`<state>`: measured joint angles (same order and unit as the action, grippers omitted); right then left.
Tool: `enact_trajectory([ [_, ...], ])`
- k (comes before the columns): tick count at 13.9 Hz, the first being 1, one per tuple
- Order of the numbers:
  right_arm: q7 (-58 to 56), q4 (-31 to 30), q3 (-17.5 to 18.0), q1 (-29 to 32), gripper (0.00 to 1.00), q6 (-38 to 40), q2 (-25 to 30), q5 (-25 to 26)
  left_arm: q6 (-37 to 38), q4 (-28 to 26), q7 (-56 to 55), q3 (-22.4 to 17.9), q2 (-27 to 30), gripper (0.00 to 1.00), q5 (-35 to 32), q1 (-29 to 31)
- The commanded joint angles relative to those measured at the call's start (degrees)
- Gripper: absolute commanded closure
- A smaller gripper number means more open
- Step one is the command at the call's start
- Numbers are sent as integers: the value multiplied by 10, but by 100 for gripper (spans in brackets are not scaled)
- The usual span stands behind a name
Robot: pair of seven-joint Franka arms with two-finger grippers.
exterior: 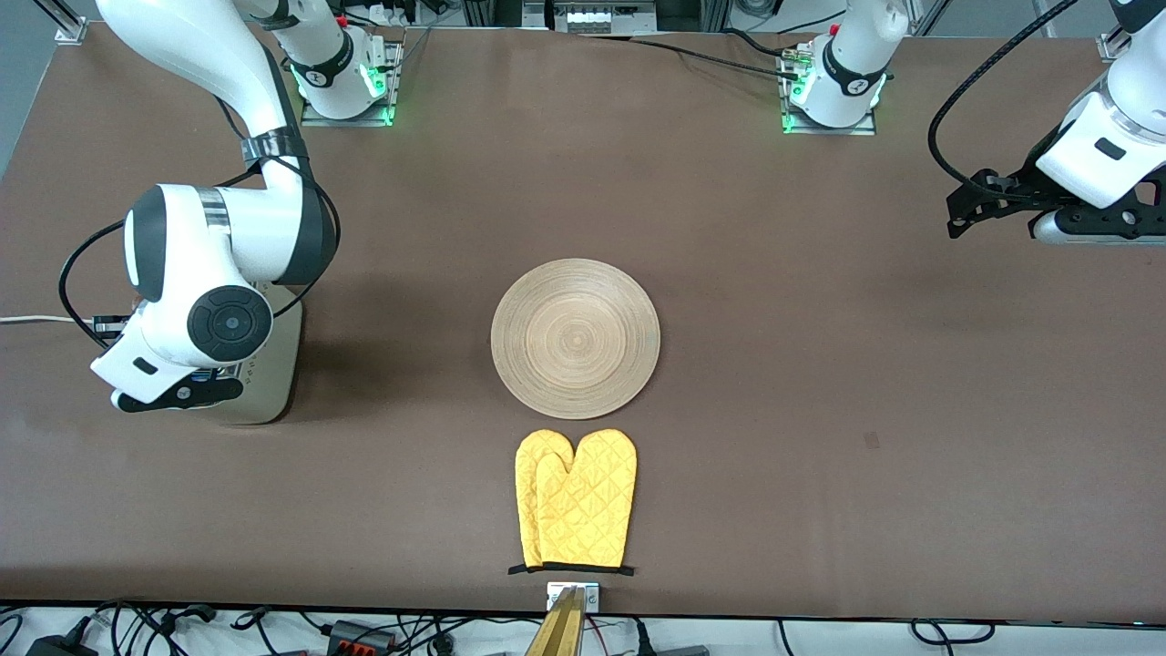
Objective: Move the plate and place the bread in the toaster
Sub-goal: 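Lower the bread into the toaster slot with the right gripper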
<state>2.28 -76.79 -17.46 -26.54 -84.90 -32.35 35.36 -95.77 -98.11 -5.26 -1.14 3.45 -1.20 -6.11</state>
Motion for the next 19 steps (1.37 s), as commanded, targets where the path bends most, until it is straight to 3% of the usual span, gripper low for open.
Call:
enact_trajectory([
  [1,7,1,2,10,100,-12,0,-7,13,17,-3,-6,-6,0,6,-7],
  [18,33,-12,2,10,100,-47,-18,-10,13,17,-4,-6,-6,0,6,-7],
  [19,33,-12,2,10,96,-47,-18,-9,13,17,-4,-6,-6,0,6,-7],
])
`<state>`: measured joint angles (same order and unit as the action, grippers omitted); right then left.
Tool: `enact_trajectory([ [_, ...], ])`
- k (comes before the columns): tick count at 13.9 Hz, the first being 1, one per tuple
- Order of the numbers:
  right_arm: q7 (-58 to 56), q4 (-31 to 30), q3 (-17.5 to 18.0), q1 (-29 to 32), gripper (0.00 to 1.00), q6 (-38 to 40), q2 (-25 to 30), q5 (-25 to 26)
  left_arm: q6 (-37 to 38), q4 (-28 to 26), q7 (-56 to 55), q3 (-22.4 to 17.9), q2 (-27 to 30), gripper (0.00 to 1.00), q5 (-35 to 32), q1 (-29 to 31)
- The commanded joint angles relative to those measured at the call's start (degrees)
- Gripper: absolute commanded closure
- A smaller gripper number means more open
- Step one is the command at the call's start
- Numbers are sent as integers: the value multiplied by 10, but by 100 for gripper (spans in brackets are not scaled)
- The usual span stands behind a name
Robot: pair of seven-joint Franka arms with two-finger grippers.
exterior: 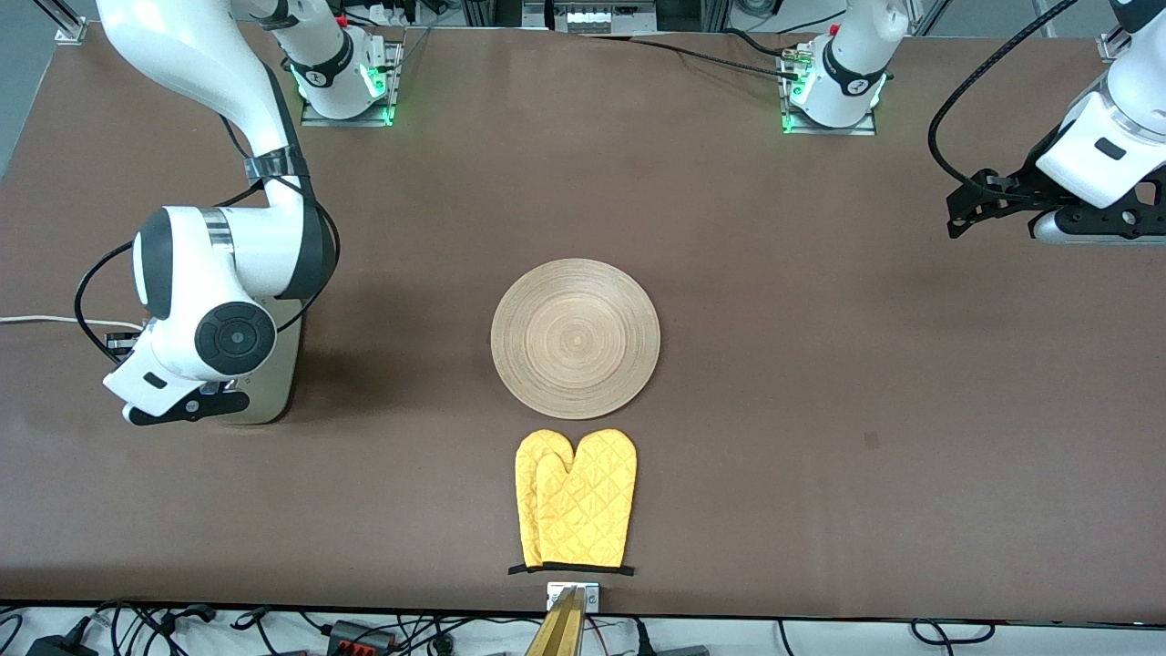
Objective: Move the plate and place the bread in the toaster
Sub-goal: 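Lower the bread into the toaster slot with the right gripper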
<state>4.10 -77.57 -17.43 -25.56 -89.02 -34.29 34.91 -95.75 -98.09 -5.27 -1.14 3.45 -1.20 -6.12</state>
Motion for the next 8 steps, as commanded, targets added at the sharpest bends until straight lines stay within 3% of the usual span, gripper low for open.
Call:
enact_trajectory([
  [1,16,-4,2,0,53,-5,1,-5,13,17,-4,-6,-6,0,6,-7],
  [2,22,-4,2,1,1,-7,1,-4,13,17,-4,-6,-6,0,6,-7],
  [8,43,2,3,-8,0,1,31,-19,13,17,-4,-6,-6,0,6,-7],
])
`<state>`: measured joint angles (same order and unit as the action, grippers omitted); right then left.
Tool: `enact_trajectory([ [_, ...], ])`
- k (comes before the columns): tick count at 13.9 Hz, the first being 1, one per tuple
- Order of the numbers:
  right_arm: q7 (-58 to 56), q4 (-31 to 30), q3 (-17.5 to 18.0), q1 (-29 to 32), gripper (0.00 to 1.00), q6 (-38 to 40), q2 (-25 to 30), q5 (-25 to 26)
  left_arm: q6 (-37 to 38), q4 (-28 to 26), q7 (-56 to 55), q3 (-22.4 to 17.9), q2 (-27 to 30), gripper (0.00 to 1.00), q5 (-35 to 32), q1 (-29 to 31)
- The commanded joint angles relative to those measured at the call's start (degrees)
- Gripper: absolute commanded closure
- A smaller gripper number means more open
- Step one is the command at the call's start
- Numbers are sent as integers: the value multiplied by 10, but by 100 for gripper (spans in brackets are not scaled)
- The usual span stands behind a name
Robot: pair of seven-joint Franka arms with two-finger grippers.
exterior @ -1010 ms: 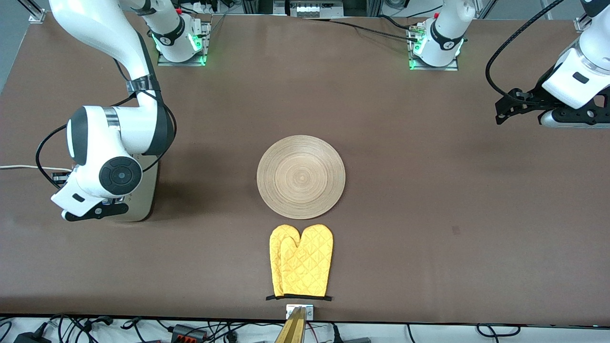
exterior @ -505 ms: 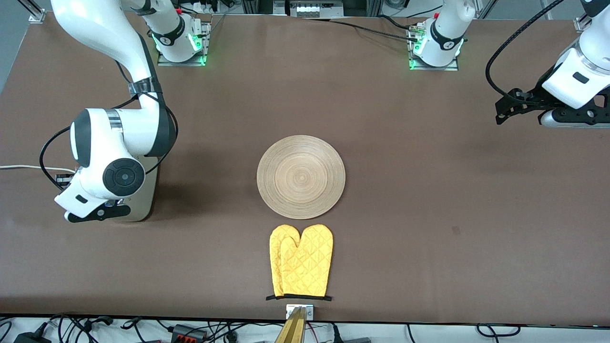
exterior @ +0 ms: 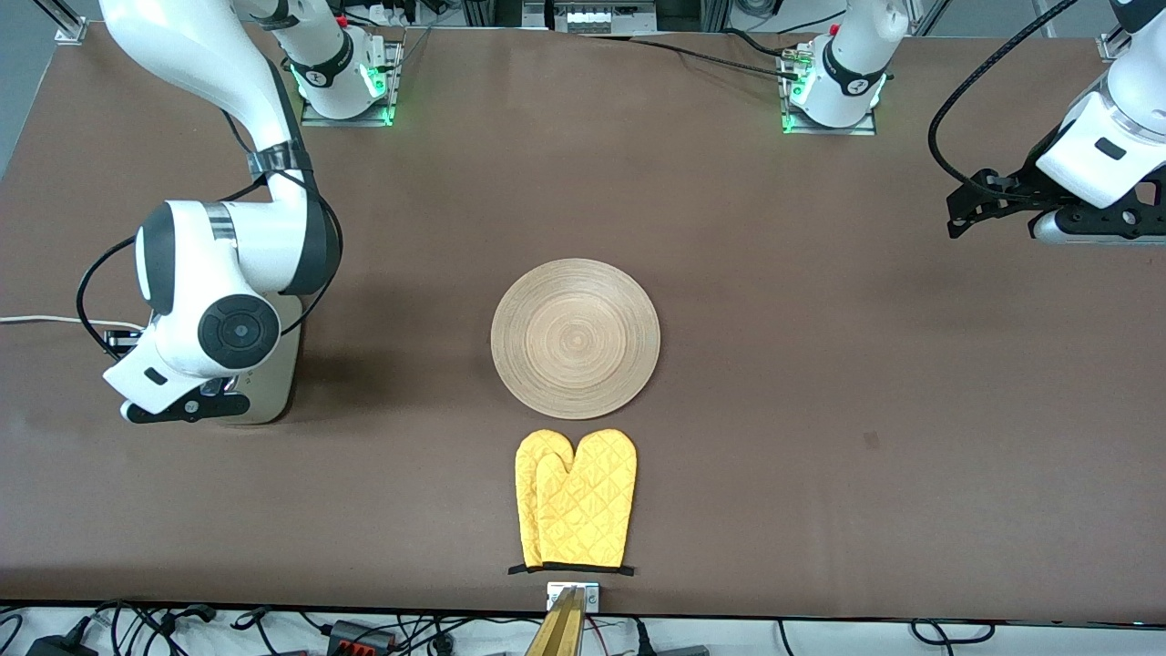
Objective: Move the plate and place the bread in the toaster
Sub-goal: 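Lower the bread into the toaster slot with the right gripper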
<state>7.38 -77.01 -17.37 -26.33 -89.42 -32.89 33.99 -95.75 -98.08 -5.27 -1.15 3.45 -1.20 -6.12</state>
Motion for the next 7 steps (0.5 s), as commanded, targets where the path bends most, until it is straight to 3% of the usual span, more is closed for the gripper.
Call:
enact_trajectory([
  [1,10,-3,2,-1,0,8,20,-9,13,17,-4,-6,-6,0,6,-6],
  [3,10,2,3,-1,0,28,30,-23,13,17,-4,-6,-6,0,6,-6],
  [5,11,18,-4,5,0,42,48,-100,13,17,-3,-6,-6,0,6,-6],
  [7,11,18,-7,9,0,45,69,-140,13,17,-4,-6,-6,0,6,-6],
])
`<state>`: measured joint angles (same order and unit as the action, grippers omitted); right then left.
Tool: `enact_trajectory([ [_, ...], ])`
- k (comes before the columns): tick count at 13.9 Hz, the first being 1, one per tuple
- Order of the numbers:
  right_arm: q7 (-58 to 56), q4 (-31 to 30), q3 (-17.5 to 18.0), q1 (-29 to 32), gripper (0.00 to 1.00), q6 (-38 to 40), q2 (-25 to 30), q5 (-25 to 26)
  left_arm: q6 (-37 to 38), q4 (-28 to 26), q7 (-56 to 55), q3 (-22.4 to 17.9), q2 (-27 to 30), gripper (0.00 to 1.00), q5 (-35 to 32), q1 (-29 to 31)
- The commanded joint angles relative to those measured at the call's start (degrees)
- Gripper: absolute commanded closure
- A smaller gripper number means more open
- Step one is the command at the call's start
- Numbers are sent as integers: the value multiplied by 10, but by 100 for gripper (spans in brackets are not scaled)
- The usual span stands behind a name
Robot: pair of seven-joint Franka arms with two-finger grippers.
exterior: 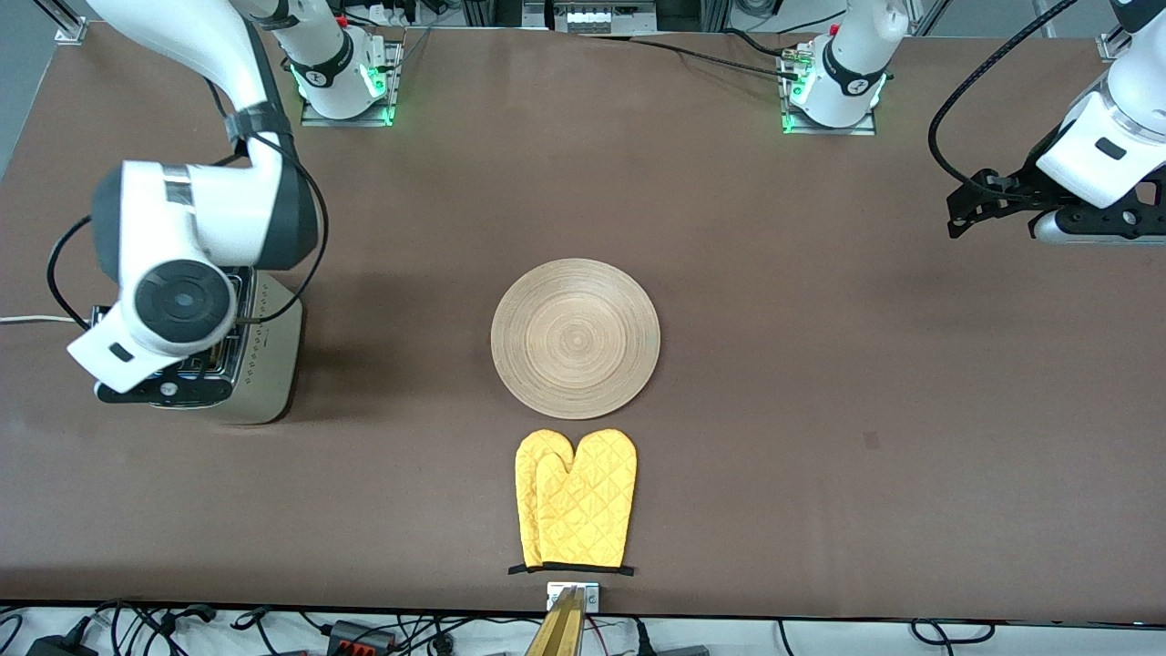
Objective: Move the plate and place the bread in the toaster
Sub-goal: 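Open the right gripper and raise it off the toaster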
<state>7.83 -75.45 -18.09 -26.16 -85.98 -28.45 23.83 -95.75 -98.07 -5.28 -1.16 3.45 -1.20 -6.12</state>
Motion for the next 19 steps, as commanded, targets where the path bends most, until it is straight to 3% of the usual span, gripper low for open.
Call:
enact_trajectory([
  [1,5,1,-2,14,0,12,34,-69,13,17,-3,-6,-6,0,6,-6],
  [7,-4,1,-2,72,0,5,72,-256,13,17,-4,-6,-6,0,6,-6],
  [12,-44,46,-3,103,0,-8,81,-267,13,17,-3,-6,-6,0,6,-6],
  [16,-42,45,10,119,0,-27,94,-279,13,17,-3,-6,-6,0,6,-6],
  [17,-43,43,43,151,0,-28,97,-287,13,17,-3,-6,-6,0,6,-6],
  [19,-40,35,145,242,0,-33,109,-280,13,17,-3,-6,-6,0,6,-6],
])
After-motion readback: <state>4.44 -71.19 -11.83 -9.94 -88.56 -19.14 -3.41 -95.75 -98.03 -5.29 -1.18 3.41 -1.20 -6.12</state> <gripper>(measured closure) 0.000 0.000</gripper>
